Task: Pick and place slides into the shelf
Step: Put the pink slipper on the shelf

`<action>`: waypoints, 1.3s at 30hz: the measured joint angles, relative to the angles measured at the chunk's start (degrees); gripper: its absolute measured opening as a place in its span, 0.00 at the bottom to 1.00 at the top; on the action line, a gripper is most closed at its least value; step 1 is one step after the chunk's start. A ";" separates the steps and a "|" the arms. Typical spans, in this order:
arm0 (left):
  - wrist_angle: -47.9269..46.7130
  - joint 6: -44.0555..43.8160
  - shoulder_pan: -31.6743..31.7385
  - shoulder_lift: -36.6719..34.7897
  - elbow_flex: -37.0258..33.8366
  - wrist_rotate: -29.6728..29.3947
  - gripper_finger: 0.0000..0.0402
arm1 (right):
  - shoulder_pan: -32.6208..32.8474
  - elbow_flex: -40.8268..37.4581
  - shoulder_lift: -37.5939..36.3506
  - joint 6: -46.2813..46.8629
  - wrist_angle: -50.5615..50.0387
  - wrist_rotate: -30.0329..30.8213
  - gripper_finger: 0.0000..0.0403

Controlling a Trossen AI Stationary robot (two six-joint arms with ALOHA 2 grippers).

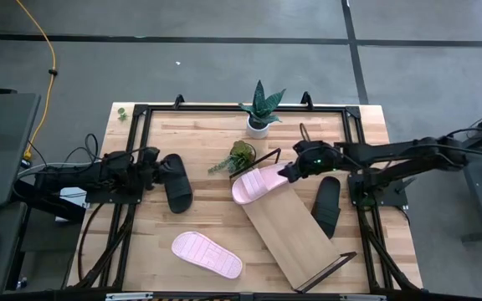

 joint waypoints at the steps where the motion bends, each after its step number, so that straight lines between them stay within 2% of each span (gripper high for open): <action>1: 0.20 -0.64 -0.02 0.00 0.00 1.52 0.00 | 0.00 0.00 -1.04 -0.30 0.01 -0.52 0.29; 5: 1.03 -3.45 -0.02 0.09 0.00 6.85 0.00 | 0.00 0.00 -5.70 -1.42 0.12 -3.09 0.29; 9: 1.18 -4.26 -0.02 0.76 0.17 11.43 0.00 | 0.02 0.00 -10.20 -0.95 -0.84 -2.93 0.29; 17: 1.02 -5.74 -0.02 5.52 3.48 11.57 0.00 | 0.01 0.00 -14.44 0.70 -7.45 0.32 0.29; 23: 1.10 -4.28 -1.67 13.93 9.09 10.71 0.00 | 0.02 0.00 -14.42 -0.67 -9.58 2.27 0.29; 30: 1.16 -2.16 -10.73 28.64 14.62 4.81 0.00 | 0.18 0.00 -14.42 -2.09 -11.28 -0.43 0.29; 39: 1.43 -10.40 -18.99 42.29 20.47 3.40 0.00 | 7.99 0.00 -14.39 -1.46 -13.42 -0.39 0.29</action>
